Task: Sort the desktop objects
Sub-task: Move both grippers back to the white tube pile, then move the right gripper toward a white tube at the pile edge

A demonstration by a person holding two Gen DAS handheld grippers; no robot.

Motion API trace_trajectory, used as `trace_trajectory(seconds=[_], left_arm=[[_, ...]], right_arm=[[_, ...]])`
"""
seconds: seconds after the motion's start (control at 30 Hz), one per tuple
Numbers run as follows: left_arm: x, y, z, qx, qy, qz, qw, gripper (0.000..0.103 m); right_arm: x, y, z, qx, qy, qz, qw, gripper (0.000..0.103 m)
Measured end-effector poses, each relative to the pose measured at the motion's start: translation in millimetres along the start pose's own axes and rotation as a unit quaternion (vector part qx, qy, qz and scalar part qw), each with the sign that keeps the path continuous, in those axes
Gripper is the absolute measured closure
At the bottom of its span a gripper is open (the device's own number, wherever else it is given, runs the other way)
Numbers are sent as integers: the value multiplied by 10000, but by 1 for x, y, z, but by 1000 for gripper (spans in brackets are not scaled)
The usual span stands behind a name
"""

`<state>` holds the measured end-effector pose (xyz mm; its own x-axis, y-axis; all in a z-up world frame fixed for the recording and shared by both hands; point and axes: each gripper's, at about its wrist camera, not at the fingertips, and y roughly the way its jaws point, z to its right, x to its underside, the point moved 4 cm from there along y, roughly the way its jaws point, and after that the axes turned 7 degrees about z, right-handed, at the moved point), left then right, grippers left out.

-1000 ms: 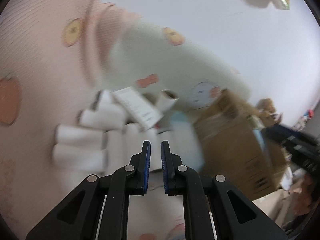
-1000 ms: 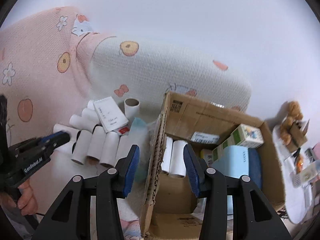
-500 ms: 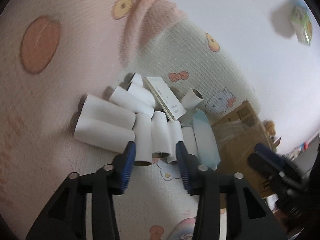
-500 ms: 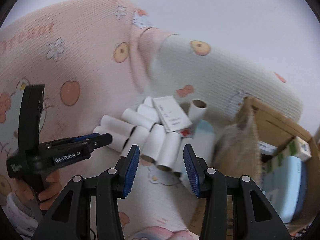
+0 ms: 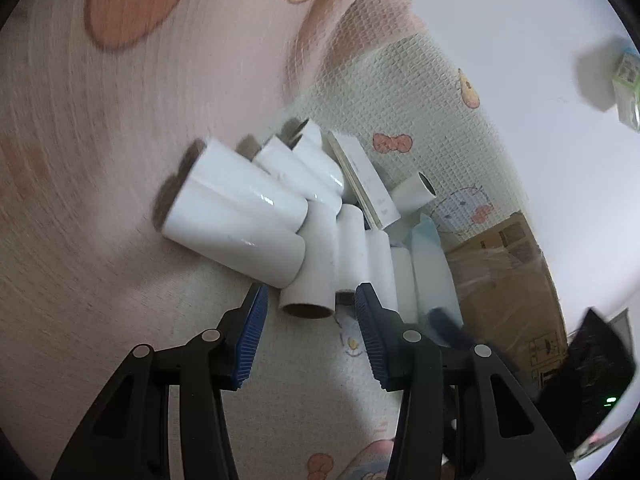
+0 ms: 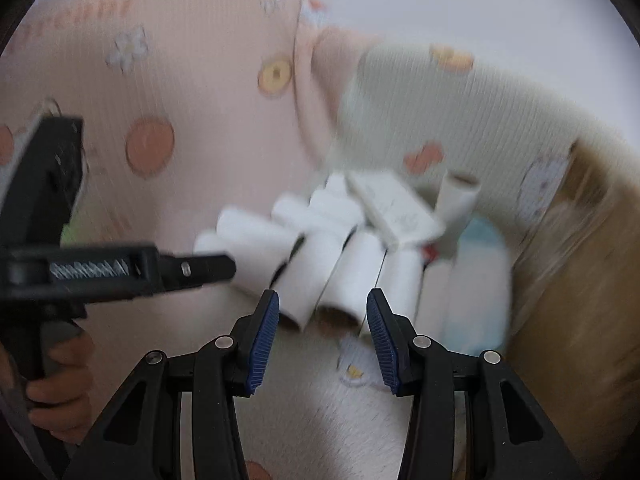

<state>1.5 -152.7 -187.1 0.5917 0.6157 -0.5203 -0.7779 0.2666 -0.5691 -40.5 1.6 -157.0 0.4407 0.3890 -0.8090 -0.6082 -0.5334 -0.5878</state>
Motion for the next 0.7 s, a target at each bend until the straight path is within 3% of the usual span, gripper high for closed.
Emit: trace_trajectory(seconds=[0.23,0.53,0.7], left_arm=[[7,31,-13,323,-818,-392,9954,53],[8,59,-4,38,-491,-719,9962,53],[4,65,-4,-28,-645,-913,9937,54]], right_arm=[[10,19,5,-243,286,-354,9987,61],[12,40,3,-472,421,-621,9961,61],[11,46,10,-596,785,-737,9924,61]])
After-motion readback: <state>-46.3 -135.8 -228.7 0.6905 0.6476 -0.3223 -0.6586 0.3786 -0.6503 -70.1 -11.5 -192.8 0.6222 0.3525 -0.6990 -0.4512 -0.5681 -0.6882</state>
